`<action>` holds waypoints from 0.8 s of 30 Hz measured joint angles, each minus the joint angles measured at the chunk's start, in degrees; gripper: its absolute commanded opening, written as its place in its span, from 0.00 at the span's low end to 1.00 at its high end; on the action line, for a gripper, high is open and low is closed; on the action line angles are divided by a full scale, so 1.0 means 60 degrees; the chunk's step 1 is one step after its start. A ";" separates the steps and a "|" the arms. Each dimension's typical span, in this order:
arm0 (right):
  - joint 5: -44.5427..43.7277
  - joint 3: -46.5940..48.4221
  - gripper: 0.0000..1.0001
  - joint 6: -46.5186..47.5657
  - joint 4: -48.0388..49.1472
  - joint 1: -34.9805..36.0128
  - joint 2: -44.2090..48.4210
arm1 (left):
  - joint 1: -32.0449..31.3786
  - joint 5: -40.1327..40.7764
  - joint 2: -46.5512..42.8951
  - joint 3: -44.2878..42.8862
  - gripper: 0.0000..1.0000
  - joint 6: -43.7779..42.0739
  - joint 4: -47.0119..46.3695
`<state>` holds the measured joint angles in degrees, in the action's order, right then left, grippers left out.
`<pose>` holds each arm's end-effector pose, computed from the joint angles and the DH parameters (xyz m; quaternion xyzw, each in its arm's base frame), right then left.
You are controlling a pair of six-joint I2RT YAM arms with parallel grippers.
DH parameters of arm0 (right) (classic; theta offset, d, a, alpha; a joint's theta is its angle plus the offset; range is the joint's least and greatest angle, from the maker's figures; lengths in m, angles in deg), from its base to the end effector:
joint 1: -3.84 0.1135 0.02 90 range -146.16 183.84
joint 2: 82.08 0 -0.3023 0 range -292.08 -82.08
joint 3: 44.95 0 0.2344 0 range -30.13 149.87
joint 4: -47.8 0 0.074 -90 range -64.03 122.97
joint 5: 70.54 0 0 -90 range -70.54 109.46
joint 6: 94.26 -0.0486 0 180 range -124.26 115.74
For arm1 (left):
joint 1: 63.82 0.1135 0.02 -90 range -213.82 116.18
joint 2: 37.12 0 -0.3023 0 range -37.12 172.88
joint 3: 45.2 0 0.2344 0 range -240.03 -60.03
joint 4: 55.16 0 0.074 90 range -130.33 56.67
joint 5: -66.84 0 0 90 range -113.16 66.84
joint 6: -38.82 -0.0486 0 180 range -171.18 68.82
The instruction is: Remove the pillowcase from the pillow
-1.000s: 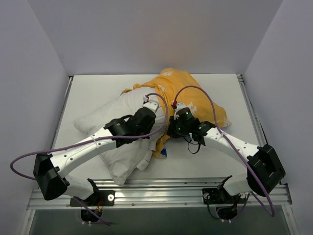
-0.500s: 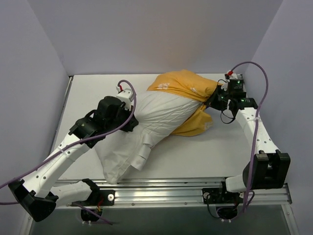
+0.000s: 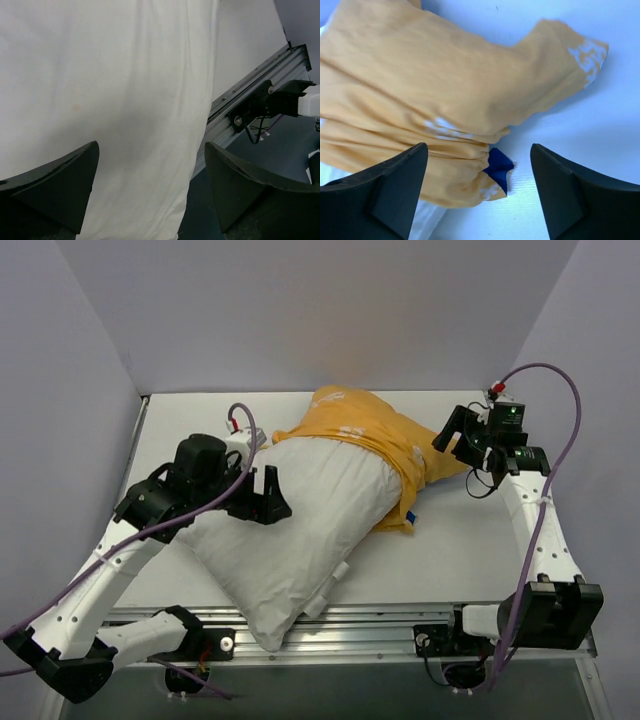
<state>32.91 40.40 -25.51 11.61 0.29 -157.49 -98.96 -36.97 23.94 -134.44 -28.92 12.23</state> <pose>0.2836 -0.0063 0.3929 0.1207 0.8370 0.1789 0.5029 0.1358 -0.1098 0.4121 0.1518 0.8854 -0.2997 0.3213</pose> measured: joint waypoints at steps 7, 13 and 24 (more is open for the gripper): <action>-0.0233 0.0543 0.88 0.0834 0.0055 0.0965 0.1115 | 0.0484 -0.0029 0.1676 -0.2320 0.97 -0.0539 -0.0182; -0.0084 0.1424 0.89 0.1577 0.0240 0.2120 0.0299 | 0.1963 0.0197 0.3967 -0.2801 0.97 -0.1231 -0.0918; -0.0197 0.5176 0.90 0.3228 0.0688 0.4605 -0.4036 | 0.2499 -0.1035 0.7329 -0.3286 0.04 -0.1512 -0.1657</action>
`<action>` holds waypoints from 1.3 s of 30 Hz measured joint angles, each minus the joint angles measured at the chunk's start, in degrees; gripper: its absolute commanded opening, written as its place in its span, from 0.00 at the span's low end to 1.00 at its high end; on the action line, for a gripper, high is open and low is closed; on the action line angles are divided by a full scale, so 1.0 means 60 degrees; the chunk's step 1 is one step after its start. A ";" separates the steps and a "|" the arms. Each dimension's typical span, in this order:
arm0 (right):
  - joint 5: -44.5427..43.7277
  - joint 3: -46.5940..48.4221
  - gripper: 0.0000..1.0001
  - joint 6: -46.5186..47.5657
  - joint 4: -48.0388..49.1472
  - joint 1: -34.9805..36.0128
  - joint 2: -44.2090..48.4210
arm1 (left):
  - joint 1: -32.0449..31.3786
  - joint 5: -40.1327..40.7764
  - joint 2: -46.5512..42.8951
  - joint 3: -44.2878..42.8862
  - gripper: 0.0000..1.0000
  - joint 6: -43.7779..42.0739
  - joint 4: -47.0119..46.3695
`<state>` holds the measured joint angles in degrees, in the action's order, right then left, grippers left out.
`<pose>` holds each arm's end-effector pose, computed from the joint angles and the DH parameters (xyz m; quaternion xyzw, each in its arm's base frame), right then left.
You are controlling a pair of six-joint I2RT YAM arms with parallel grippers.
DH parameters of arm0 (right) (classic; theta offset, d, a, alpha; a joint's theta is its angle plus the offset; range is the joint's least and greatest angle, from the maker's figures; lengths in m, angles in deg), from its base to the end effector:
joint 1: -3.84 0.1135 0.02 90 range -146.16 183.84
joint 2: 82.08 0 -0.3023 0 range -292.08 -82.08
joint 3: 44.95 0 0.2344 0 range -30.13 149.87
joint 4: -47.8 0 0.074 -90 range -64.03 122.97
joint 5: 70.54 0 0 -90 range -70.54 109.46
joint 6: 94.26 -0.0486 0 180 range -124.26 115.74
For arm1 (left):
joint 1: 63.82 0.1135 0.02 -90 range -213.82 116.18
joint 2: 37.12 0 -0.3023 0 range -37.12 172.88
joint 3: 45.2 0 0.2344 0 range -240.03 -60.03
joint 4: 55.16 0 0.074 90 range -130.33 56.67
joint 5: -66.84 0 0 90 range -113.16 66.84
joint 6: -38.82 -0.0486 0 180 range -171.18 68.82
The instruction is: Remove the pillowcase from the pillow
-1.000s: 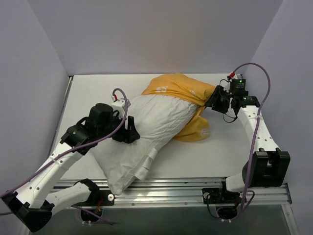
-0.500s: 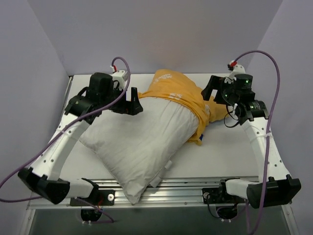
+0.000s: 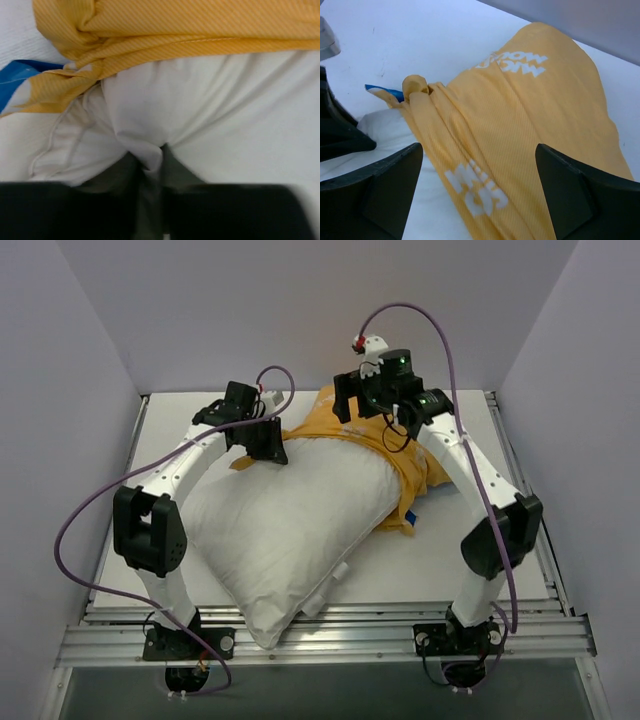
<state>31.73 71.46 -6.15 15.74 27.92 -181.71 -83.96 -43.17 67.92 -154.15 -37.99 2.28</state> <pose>0.3721 0.1776 0.4472 -0.2157 0.7630 0.2183 0.5688 0.3730 -0.1545 0.3252 0.1110 0.9303 -0.2465 0.2479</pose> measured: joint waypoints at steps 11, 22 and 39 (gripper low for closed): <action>0.0433 0.2983 0.90 0.1206 -0.1475 0.1122 -0.3351 | -0.0907 0.0386 -0.2040 0.1319 0.02 0.0033 -0.0670; 0.0284 0.3147 0.00 0.1778 -0.2175 0.1468 -0.3858 | -0.1293 0.1472 -0.2645 0.1319 0.02 -0.0087 0.0131; -0.0976 0.3770 0.00 -0.1876 -0.3836 -0.2940 -0.3475 | -0.1406 0.2047 -0.5370 0.1308 0.02 0.0040 0.1024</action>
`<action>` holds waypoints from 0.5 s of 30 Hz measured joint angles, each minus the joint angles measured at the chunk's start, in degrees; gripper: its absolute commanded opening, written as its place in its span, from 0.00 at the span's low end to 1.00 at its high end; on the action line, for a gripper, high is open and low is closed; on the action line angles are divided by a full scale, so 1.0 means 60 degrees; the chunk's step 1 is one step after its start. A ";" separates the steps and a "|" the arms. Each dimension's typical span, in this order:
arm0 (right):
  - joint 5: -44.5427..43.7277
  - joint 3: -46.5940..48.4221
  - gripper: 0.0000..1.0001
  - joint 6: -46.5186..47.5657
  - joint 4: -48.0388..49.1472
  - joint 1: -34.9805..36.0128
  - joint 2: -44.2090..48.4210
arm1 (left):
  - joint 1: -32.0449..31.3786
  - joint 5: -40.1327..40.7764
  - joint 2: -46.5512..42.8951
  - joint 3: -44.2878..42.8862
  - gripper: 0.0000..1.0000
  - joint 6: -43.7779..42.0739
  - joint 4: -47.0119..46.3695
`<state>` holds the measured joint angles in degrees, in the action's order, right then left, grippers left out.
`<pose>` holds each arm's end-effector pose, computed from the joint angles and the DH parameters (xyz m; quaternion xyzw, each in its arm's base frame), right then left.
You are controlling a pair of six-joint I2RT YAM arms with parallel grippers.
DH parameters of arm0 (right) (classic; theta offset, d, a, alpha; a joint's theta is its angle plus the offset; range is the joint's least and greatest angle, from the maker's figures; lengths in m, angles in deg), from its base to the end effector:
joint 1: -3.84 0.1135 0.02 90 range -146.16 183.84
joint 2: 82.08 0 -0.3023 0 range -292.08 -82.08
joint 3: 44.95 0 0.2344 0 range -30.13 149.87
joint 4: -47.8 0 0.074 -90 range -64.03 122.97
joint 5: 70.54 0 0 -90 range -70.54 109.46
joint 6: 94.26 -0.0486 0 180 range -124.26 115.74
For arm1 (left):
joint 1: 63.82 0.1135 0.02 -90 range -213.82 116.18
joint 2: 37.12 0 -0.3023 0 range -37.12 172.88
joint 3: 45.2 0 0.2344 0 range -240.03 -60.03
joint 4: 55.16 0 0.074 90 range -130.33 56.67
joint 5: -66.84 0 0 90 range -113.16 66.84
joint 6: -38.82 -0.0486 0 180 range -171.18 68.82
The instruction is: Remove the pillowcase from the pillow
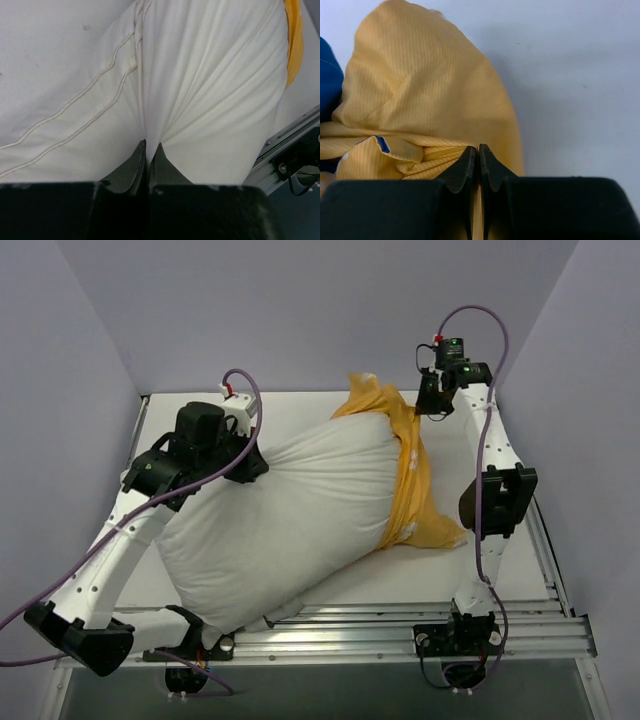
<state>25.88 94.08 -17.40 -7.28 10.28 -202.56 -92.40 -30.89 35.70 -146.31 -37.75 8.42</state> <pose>0.4901 0.0608 0.3758 0.0270 0.8916 0.1257 0.4341 0.2048 -0.1190 0.4428 0.1475 0.8743 -0.2202 0.4065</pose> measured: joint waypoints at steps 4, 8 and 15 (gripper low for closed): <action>-0.0732 -0.0204 0.00 -0.0233 -0.0277 -0.0871 0.0346 | 0.0091 0.0193 -0.0732 0.0000 0.02 0.0044 0.0652; -0.2189 -0.0645 0.00 -0.0229 0.0317 -0.1974 0.0568 | 0.0506 0.1093 -0.1446 -0.0007 0.02 -0.0044 0.1483; -0.2244 -0.1898 0.00 -0.0211 0.1490 -0.2721 0.1333 | 0.0750 0.2579 -0.1563 -0.0069 0.02 -0.0295 0.1770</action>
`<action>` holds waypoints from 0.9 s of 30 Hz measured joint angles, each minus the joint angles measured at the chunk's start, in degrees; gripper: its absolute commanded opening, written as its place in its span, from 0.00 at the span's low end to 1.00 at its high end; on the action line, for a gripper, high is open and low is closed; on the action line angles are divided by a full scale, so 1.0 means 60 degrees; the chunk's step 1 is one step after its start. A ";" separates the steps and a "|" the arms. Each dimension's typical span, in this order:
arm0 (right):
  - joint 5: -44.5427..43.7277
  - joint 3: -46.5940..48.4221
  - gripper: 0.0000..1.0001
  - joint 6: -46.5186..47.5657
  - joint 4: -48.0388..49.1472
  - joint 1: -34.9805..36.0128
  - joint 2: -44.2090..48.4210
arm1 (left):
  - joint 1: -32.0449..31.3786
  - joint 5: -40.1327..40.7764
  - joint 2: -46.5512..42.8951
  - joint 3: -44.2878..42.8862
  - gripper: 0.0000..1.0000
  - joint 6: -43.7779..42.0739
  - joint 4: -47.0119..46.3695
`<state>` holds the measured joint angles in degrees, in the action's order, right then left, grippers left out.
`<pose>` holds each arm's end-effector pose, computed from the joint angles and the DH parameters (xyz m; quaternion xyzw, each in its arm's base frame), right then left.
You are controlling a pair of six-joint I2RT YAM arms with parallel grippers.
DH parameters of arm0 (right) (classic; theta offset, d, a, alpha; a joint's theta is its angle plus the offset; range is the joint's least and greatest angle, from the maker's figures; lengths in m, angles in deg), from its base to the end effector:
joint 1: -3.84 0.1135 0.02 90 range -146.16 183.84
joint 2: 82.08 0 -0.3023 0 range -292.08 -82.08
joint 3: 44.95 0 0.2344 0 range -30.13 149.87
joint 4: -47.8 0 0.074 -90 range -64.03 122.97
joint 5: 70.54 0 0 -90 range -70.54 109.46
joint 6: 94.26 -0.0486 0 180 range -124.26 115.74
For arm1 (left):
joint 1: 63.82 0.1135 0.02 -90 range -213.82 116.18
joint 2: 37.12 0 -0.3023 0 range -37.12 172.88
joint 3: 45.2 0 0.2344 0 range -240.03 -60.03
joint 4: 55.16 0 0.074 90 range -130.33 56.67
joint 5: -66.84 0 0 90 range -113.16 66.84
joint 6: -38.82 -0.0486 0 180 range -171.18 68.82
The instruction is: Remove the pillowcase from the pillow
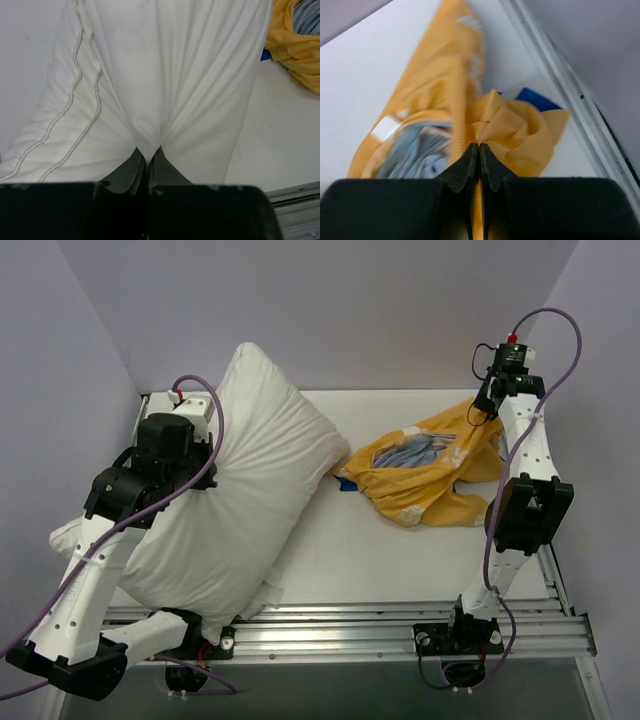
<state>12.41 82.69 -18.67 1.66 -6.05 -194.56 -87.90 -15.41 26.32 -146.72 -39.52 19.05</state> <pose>0.4587 -0.0860 0.3912 0.2124 0.8428 -0.0341 0.4934 0.1561 -0.0626 0.4564 0.0658 0.8876 -0.0813 0.4486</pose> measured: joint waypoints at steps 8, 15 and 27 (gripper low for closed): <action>0.1089 0.0372 0.00 0.0117 0.0168 0.1166 0.1392 | 0.0317 0.0889 0.1209 -0.0426 0.02 -0.0058 -0.0200; 0.2714 0.1432 0.00 0.0182 0.1282 0.1137 0.2663 | 0.0572 0.0838 0.3184 -0.3140 0.02 0.0302 0.0080; 0.5530 0.0386 0.00 -0.0619 0.4834 0.1428 0.4262 | 0.0827 0.1195 0.4065 -0.4353 0.02 0.2018 -0.1585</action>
<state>45.59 85.01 -22.39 30.67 2.52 -168.99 -82.93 -8.25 50.72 -172.84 -27.41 9.54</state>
